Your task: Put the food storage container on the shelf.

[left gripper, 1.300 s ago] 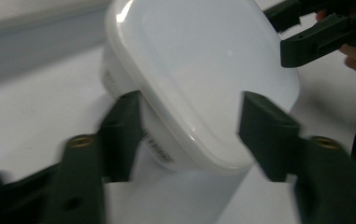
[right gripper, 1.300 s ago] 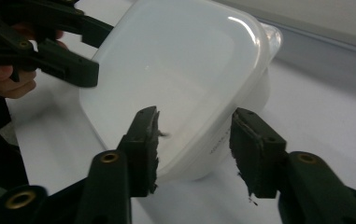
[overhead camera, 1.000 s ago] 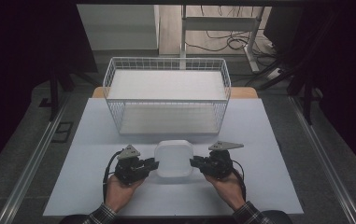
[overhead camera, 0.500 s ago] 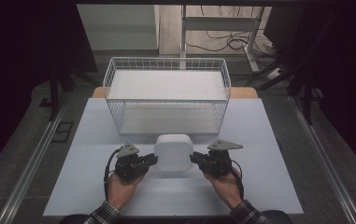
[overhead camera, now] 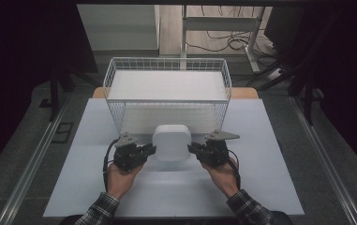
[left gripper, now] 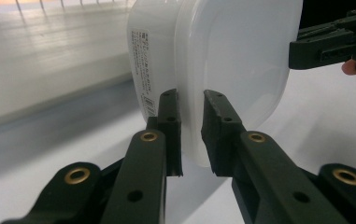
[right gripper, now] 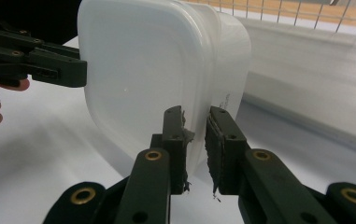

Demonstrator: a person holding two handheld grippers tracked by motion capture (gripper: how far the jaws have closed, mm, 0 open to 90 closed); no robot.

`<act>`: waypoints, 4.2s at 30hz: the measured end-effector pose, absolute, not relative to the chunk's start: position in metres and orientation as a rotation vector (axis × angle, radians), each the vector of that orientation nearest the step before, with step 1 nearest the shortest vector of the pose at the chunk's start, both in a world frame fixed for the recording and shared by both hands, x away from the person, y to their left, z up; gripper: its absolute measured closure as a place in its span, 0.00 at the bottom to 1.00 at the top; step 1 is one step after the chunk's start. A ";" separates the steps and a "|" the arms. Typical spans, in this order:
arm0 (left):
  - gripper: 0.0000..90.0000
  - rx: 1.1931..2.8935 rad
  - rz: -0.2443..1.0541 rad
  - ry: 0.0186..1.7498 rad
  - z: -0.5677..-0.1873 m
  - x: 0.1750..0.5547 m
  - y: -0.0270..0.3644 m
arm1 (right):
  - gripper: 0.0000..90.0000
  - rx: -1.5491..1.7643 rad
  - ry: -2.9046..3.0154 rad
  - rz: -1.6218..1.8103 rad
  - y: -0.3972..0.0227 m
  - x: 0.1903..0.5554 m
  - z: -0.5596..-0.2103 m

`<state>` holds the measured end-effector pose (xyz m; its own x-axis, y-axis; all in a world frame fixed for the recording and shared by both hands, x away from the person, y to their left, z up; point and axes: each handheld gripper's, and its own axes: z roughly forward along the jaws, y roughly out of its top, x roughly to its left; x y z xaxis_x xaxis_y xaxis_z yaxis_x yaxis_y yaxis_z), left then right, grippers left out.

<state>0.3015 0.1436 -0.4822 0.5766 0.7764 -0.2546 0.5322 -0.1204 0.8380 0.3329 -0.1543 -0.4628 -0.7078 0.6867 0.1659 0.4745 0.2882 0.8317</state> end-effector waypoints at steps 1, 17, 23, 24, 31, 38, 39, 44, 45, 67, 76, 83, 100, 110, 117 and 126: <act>0.87 1.786 0.301 1.081 -0.481 0.304 0.145 | 0.86 1.070 2.329 1.385 -0.153 0.336 -0.462; 0.87 1.781 0.304 1.126 -0.487 0.348 0.147 | 0.85 1.116 2.321 1.342 -0.141 0.383 -0.468; 0.86 1.787 0.299 1.145 -0.490 0.352 0.146 | 0.85 1.130 2.331 1.333 -0.140 0.388 -0.474; 0.86 1.787 0.298 1.151 -0.491 0.353 0.146 | 0.85 1.133 2.334 1.328 -0.139 0.389 -0.475; 0.86 1.794 0.286 1.168 -0.496 0.362 0.144 | 0.84 1.153 2.337 1.302 -0.138 0.400 -0.480; 0.85 1.773 0.267 1.182 -0.501 0.368 0.149 | 0.83 1.124 2.355 1.313 -0.137 0.404 -0.480; 0.85 1.764 0.261 1.179 -0.502 0.369 0.150 | 0.82 1.118 2.356 1.308 -0.135 0.405 -0.479; 0.84 1.761 0.264 1.169 -0.501 0.372 0.151 | 0.80 1.110 2.362 1.304 -0.134 0.409 -0.478; 0.82 1.756 0.291 1.160 -0.501 0.373 0.151 | 0.78 1.101 2.359 1.291 -0.132 0.411 -0.476; 0.77 1.742 0.433 1.181 -0.491 0.400 0.145 | 0.78 1.089 2.230 1.258 -0.118 0.433 -0.473; 0.66 1.732 0.399 1.123 -0.484 0.386 0.150 | 0.89 1.041 2.250 1.319 -0.127 0.428 -0.467; 0.43 1.735 0.421 1.057 -0.485 0.363 0.154 | 0.99 0.986 2.267 1.339 -0.134 0.409 -0.461; 0.04 1.808 0.506 0.936 -0.500 0.286 0.162 | 0.99 0.861 2.420 1.349 -0.127 0.376 -0.478; 0.04 1.810 0.472 0.970 -0.515 0.254 0.174 | 0.99 0.836 2.465 1.350 -0.115 0.372 -0.485; 0.03 1.838 0.502 0.952 -0.517 0.244 0.173 | 0.99 0.829 2.483 1.337 -0.105 0.376 -0.490; 0.02 1.830 0.493 0.963 -0.519 0.239 0.179 | 0.98 0.815 2.499 1.302 -0.092 0.385 -0.496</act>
